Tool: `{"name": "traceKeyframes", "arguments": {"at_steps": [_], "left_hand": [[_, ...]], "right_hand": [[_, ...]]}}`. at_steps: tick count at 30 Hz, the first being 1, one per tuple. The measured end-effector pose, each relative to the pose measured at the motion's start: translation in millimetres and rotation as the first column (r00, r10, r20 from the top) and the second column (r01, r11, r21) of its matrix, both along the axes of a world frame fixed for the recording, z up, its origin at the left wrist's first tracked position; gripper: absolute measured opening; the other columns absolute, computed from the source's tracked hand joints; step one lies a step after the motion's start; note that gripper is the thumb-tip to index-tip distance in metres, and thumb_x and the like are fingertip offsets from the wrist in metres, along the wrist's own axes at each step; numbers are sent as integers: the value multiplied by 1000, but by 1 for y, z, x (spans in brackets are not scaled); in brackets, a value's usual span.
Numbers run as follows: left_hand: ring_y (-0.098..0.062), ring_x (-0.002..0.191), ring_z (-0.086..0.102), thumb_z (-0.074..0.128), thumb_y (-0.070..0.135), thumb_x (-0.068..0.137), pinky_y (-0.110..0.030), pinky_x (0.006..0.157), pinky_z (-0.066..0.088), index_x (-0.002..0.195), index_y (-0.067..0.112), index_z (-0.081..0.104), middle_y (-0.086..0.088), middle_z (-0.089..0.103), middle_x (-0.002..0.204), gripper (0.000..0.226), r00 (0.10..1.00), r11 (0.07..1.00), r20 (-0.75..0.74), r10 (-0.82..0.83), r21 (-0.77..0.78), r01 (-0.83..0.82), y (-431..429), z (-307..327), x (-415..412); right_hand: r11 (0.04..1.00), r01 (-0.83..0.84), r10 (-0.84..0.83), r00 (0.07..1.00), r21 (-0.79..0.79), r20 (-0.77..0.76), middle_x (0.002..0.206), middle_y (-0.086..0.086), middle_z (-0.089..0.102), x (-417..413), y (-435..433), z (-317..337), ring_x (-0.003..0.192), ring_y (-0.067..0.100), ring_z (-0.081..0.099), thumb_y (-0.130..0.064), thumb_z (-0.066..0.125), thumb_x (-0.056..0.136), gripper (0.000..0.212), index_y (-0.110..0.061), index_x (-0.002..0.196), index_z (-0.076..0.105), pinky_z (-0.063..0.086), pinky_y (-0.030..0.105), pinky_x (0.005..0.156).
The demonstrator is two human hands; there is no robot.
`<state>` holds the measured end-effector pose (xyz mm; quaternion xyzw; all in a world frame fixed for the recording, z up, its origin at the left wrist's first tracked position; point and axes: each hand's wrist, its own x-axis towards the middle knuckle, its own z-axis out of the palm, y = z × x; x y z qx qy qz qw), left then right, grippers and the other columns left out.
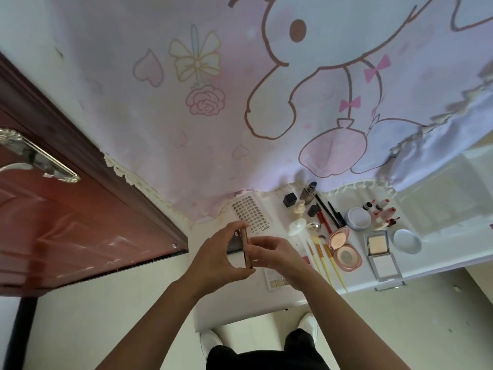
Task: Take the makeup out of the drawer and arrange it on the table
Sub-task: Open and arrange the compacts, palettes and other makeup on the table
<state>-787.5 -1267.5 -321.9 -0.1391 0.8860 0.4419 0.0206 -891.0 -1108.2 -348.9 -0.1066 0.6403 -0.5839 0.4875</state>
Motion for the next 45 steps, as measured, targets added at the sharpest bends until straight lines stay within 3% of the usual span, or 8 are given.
{"name": "traceKeyframes", "arguments": {"at_steps": [6,10,14,21,25,31,42,45], "left_hand": [[9,108,54,89,42,58,-2,81,41,128,37,44,27,57,118,83,999,997,18,35,-68,-34,-1,-1,-6],[3,108,61,90,31,67,-19,93,51,123,35,59,17,68,115,64,988,953,91,126,265,-146,-10,-4,-5],[-30,118,57,68,41,90,-52,100,48,134,24,60,-21,59,130,48,952,548,304,20,793,-265,-11,-6,-3],[-39,106,57,45,58,95,-57,97,44,138,-2,51,-30,55,122,74,903,30,430,0,903,-429,1,-3,2],[-37,99,61,35,66,95,-49,86,50,135,2,56,-30,58,122,79,910,33,415,-6,909,-415,-1,-4,4],[-36,119,61,42,40,102,-55,100,47,130,10,63,-17,65,129,46,897,308,401,183,843,-440,1,-20,10],[-25,85,69,62,28,96,-35,68,56,111,10,72,-11,75,99,25,637,277,659,400,575,-770,20,-84,34],[-23,82,69,65,21,95,-31,59,54,104,9,70,-12,74,99,16,542,270,688,482,472,-839,28,-103,32]], "right_hand": [[970,241,-241,970,36,24,104,4,76,0,16,-1,97,18,73,-39,72,89,39,-12,116,66,57,38,92],[920,391,-391,920,-8,13,102,2,76,-3,22,9,93,17,69,-30,62,97,20,-16,107,72,52,32,80],[927,369,-372,927,-68,-47,104,-1,75,-10,19,24,97,18,71,-35,61,97,24,-21,116,66,55,31,81],[975,222,-206,925,13,-318,124,-13,63,-24,9,33,105,11,63,-42,64,94,31,-39,125,62,49,24,79],[980,196,-195,939,-28,-284,98,-5,76,-23,1,36,83,6,65,-33,59,100,21,-20,109,72,50,20,68],[972,232,-217,945,35,-246,94,1,77,-21,-7,27,77,5,64,-34,61,98,21,-19,109,71,51,16,66],[918,10,46,991,396,-129,112,-1,73,30,12,-57,99,11,66,-12,59,96,33,-17,127,68,55,23,86],[902,-11,55,994,432,-90,102,-9,72,40,13,-68,100,12,65,-9,57,94,27,-31,102,72,54,37,98]]}}
